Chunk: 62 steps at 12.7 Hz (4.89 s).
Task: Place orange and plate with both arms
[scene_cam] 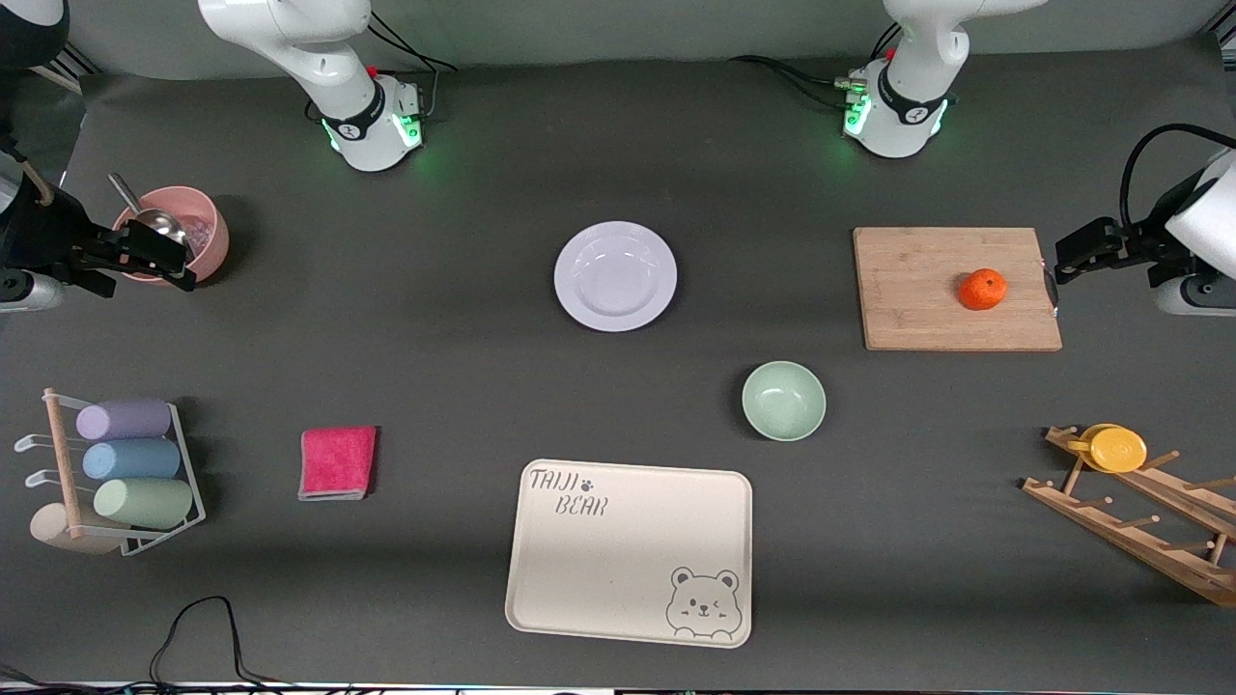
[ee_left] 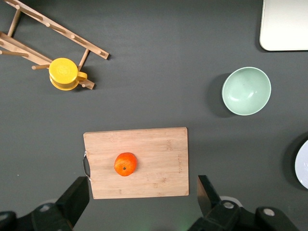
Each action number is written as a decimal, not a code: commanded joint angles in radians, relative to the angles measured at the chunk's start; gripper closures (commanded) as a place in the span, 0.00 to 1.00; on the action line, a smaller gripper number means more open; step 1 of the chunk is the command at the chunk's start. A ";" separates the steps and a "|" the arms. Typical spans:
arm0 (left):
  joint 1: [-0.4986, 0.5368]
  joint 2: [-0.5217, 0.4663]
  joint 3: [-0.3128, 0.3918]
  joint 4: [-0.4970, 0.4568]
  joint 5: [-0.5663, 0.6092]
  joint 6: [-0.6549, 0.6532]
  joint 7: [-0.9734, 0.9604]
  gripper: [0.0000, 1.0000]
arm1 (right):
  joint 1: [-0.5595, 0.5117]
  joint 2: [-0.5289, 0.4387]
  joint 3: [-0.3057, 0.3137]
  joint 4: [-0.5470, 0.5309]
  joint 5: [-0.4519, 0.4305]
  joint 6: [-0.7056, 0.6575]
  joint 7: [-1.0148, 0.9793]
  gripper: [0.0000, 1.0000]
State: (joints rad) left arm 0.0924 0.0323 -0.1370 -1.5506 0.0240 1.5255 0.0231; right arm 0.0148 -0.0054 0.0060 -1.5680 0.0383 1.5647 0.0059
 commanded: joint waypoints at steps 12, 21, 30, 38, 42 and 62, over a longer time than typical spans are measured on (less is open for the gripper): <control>0.119 -0.234 0.034 -0.285 0.007 0.028 0.199 0.00 | 0.007 0.015 0.003 0.019 -0.002 -0.009 -0.083 0.00; 0.176 -0.500 0.093 -0.641 -0.009 0.119 0.228 0.00 | 0.005 0.042 0.005 0.020 0.089 0.054 -0.078 0.00; 0.167 -0.457 0.093 -1.012 -0.007 0.551 0.255 0.00 | 0.002 0.077 0.003 0.016 0.092 0.078 -0.081 0.00; 0.171 -0.192 0.094 -1.149 -0.001 0.965 0.268 0.00 | -0.010 0.162 -0.004 0.016 0.389 0.162 -0.067 0.00; 0.185 -0.117 0.094 -1.149 -0.001 1.052 0.291 0.00 | -0.038 0.228 -0.021 0.014 0.550 0.163 -0.067 0.00; 0.187 0.009 0.096 -1.131 0.007 1.161 0.305 0.52 | 0.050 0.433 -0.015 -0.216 1.192 0.325 -0.194 0.00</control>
State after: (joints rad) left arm 0.2730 0.0623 -0.0443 -2.7088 0.0254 2.7204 0.3004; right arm 0.0558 0.4608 -0.0066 -1.6959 1.1509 1.8573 -0.1125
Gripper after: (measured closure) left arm 0.286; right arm 0.000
